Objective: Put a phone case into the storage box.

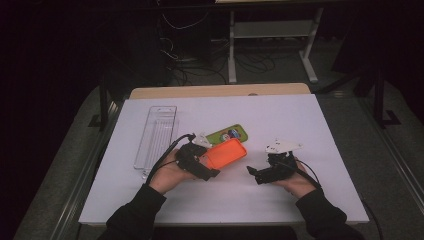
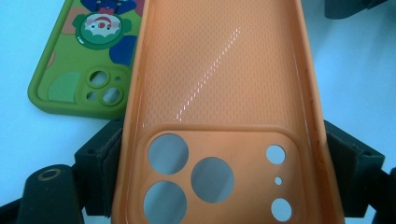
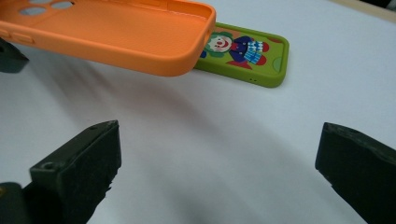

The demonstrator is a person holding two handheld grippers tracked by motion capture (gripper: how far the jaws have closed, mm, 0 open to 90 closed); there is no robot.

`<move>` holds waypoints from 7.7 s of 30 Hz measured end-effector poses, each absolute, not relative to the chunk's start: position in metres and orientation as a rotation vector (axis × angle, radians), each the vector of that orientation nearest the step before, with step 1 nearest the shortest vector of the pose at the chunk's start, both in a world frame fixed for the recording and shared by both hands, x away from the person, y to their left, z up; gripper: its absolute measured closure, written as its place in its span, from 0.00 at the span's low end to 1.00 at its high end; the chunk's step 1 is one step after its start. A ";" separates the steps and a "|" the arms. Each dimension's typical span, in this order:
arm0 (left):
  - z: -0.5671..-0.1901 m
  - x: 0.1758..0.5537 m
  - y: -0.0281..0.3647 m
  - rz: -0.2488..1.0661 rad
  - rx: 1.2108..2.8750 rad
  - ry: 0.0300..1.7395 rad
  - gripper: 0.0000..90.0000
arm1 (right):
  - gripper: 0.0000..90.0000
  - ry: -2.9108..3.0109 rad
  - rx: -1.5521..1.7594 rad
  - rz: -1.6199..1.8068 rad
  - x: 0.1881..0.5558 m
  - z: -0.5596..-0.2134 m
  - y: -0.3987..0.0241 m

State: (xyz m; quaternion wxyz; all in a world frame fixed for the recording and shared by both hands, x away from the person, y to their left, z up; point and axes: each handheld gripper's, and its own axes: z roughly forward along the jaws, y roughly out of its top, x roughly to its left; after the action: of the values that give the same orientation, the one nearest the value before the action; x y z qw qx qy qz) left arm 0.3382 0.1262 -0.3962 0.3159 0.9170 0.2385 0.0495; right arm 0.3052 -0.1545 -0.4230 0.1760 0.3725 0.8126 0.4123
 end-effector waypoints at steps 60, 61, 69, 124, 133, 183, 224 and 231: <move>-0.398 0.336 0.123 0.133 2.412 0.603 0.18 | 0.00 2.090 0.320 0.638 0.279 -0.424 -0.123; -0.399 0.336 0.123 0.133 2.411 0.603 0.18 | 0.00 2.090 0.288 0.614 0.279 -0.424 -0.123; -0.398 0.336 0.124 0.132 2.413 0.607 0.18 | 0.00 2.021 0.164 0.535 0.276 -0.426 -0.118; -0.390 0.337 0.128 0.157 2.398 0.585 0.18 | 0.23 1.733 -0.249 0.371 0.274 -0.441 -0.058; -0.390 0.337 0.128 0.169 2.408 0.575 0.18 | 0.46 1.757 -0.259 0.349 0.270 -0.442 -0.058; -0.386 0.340 0.144 0.135 2.297 0.593 0.00 | 0.86 1.843 -0.202 0.346 0.275 -0.435 -0.072; -0.389 0.341 0.146 0.199 2.311 0.590 0.00 | 0.86 2.252 0.847 1.255 0.318 -0.405 -0.127; -0.389 0.341 0.146 0.197 2.307 0.601 0.00 | 0.86 2.259 0.993 1.419 0.324 -0.405 -0.135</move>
State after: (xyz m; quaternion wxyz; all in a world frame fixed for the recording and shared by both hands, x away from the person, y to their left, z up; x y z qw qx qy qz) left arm 0.3412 0.1463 -0.3890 0.3661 0.8974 0.2339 0.0768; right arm 0.3236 -0.1351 -0.4047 0.1470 0.3452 0.7850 0.4929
